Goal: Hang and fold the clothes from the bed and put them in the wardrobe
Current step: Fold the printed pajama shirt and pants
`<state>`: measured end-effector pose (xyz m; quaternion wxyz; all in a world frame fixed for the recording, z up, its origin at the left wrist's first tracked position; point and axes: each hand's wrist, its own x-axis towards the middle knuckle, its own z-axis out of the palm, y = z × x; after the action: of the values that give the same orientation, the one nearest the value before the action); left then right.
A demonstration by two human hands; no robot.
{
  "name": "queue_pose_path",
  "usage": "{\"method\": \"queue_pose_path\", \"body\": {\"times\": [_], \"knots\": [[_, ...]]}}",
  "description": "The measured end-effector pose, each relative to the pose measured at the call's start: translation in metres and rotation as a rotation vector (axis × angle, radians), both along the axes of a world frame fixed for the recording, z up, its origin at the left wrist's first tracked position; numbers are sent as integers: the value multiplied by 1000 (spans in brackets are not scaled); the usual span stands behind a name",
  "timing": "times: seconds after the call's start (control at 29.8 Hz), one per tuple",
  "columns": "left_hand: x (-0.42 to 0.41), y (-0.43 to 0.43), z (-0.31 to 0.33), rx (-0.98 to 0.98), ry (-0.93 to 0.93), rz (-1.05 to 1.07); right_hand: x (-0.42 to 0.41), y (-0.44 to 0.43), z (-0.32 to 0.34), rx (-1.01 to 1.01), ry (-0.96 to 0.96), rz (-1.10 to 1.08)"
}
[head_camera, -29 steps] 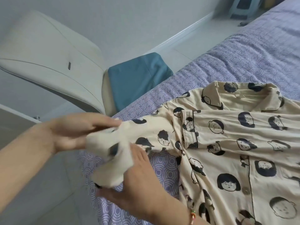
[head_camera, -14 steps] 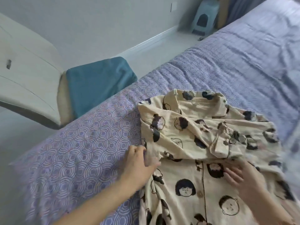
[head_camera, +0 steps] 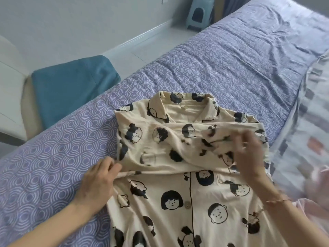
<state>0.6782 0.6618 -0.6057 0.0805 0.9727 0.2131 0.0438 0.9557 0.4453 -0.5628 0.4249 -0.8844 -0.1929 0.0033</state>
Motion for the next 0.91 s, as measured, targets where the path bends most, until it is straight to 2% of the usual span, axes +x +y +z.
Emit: {"method": "queue_pose_path", "body": {"times": [0.07,0.1,0.17,0.24,0.27,0.3,0.37,0.4,0.5,0.57,0.67,0.81,0.84,0.91], "knots": [[-4,6,2,-16,168,3,27,-25,3,239,123,-415],[0,6,6,-17,277,-18,38,-44,-2,240,248,-529],[18,7,25,-21,528,1,47,-77,-17,67,512,-534],[44,8,52,-93,580,41,45,-94,-21,-120,518,-413],[60,10,62,-115,482,57,44,-94,-17,-144,443,-346],[74,14,70,-99,306,48,42,-90,-10,-155,399,-255],[104,21,69,-54,108,-23,45,-80,-5,-210,423,-82],[119,23,64,-35,136,-67,49,-76,-7,-282,454,-35],[143,33,37,-1,402,-129,59,-69,-15,-534,414,29],[153,36,24,-14,424,-143,68,-69,-16,-620,372,48],[155,45,18,18,329,-207,75,-68,-19,-641,366,80],[145,66,19,20,105,-266,81,-63,-11,-480,681,15],[142,70,20,33,58,-270,83,-65,-6,-458,655,11],[134,77,23,36,-16,-243,83,-69,2,-410,442,40]]}}
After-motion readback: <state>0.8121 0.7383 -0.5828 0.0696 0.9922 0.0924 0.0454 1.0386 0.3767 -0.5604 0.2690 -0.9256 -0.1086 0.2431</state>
